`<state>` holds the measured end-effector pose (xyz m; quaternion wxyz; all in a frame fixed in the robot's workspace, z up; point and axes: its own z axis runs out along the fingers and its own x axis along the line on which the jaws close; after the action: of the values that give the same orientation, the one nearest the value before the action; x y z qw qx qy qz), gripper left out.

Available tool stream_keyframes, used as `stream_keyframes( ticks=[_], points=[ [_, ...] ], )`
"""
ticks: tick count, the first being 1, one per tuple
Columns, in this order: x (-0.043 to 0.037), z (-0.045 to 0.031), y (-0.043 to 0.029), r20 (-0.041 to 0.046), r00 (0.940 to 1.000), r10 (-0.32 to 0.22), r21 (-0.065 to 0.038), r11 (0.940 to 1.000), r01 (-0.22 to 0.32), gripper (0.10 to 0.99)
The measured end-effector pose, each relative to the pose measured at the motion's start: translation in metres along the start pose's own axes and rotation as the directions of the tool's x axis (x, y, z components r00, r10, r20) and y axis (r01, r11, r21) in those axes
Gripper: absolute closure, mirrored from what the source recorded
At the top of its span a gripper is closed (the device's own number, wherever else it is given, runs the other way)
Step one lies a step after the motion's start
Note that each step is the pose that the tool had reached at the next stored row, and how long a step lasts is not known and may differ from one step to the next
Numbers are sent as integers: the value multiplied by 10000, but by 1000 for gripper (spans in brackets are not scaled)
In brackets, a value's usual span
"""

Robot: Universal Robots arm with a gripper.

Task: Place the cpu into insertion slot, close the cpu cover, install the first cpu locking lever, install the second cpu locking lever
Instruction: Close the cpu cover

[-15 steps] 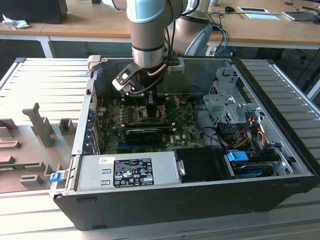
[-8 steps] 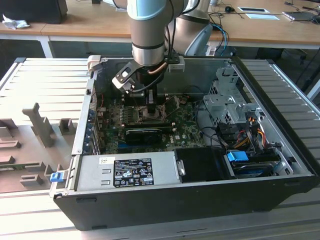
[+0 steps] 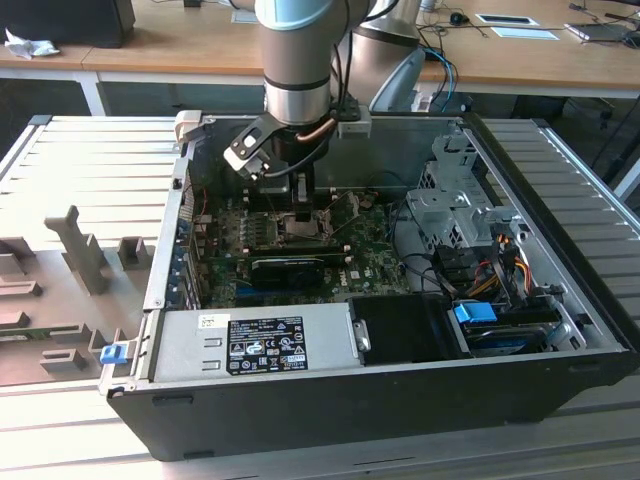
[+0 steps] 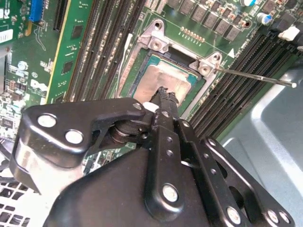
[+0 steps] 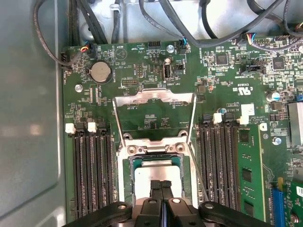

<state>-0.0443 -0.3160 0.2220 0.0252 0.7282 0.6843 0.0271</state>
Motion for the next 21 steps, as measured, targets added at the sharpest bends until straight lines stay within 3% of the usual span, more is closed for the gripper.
stream_keyframes(
  ticks=[9,21],
  points=[
    [-16,0,38,-11,10000,2,20,10000,-2,980],
    [-16,-83,44,-11,10000,1,20,10000,-1,980]
  ],
)
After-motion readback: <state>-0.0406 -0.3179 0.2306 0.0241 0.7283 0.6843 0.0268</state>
